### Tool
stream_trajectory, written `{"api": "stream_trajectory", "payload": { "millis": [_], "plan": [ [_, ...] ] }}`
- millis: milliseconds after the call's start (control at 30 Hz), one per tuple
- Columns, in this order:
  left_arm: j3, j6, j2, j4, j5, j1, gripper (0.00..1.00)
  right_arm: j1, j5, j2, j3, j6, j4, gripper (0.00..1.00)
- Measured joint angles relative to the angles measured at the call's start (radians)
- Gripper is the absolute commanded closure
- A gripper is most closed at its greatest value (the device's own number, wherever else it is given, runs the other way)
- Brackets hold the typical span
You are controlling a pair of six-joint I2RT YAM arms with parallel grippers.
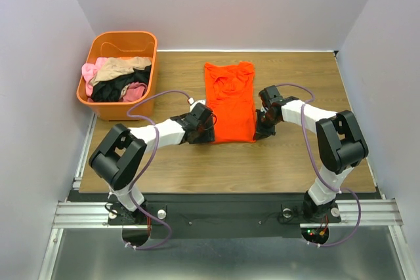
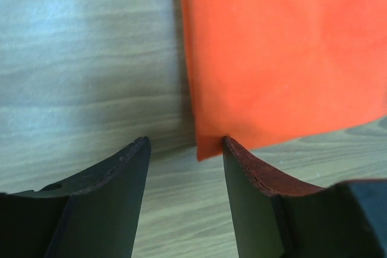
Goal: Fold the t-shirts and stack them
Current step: Fold the tshirt
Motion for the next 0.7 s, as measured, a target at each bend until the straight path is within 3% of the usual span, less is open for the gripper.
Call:
{"api": "stream_trajectory", "payload": {
  "millis": [167, 300, 500, 567, 700],
  "plan": [
    [0.038, 0.02, 0.043, 0.021, 0.002, 0.0, 0.48, 0.0, -0.001, 0.003, 0.0, 0.0, 0.003, 0.96],
    [0.049, 0.035, 0.066, 0.042, 0.007, 0.0, 0.67, 0.0, -0.005, 0.005, 0.0, 0.0, 0.004, 0.97],
    [0.035, 0.029, 0.068, 0.062, 0.024, 0.001, 0.84, 0.0, -0.007, 0.005, 0.0, -0.001, 0.004, 0.99],
    [0.016, 0.024, 0.058, 0.08, 0.031, 0.002, 0.97, 0.0, -0.008, 0.005, 0.0, -0.001, 0.004, 1.0],
    [-0.003, 0.013, 0.045, 0.095, 0.052, 0.002, 1.0, 0.0, -0.009, 0.005, 0.002, -0.003, 0.0, 1.0]
  ]
}}
